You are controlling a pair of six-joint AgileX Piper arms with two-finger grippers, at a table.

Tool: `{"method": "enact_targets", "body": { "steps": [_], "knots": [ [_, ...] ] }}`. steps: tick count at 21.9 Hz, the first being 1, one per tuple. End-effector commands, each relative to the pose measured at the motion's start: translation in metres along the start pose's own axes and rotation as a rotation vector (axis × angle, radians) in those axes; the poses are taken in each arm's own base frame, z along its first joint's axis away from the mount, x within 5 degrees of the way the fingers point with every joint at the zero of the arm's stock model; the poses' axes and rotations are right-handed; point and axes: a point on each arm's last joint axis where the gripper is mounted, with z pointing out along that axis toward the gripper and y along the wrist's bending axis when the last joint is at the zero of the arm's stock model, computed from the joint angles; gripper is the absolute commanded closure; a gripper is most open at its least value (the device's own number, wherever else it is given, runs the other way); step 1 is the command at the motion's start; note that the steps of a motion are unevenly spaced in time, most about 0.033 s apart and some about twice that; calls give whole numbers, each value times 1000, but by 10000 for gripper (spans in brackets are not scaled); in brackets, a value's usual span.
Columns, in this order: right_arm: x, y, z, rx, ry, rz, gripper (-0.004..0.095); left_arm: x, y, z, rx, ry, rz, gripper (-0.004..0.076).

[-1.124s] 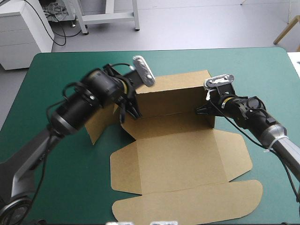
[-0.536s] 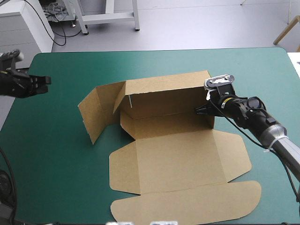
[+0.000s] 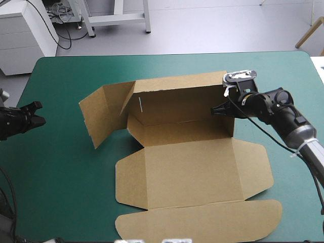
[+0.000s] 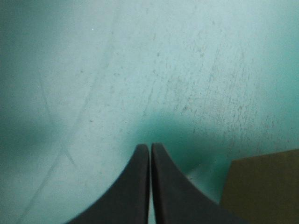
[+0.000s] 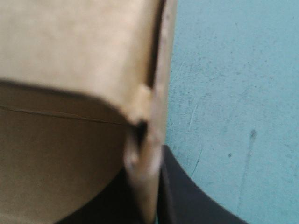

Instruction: Fold the box

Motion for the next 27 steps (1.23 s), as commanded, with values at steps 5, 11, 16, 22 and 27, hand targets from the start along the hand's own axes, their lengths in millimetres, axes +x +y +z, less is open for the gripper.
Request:
{"method": "enact_targets", "body": {
  "steps": [5, 11, 16, 22, 27],
  "knots": [
    [-33, 8, -66, -94, 26, 94, 912, -5, -15, -17, 40, -103, 15, 734],
    [-10, 8, -56, -89, 248, 108, 912, -7, -17, -17, 63, -117, -5, 734],
    [-1, 6, -13, -54, 359, 96, 912, -7, -17, -18, 66, -121, -7, 734],
    [-2, -3, 43, 39, 371, 22, 912, -8, -18, -18, 79, -125, -14, 734],
    [-7, -2, 52, 38, 316, 27, 797, -8, -18, -18, 79, -127, -14, 734]
  ]
}}
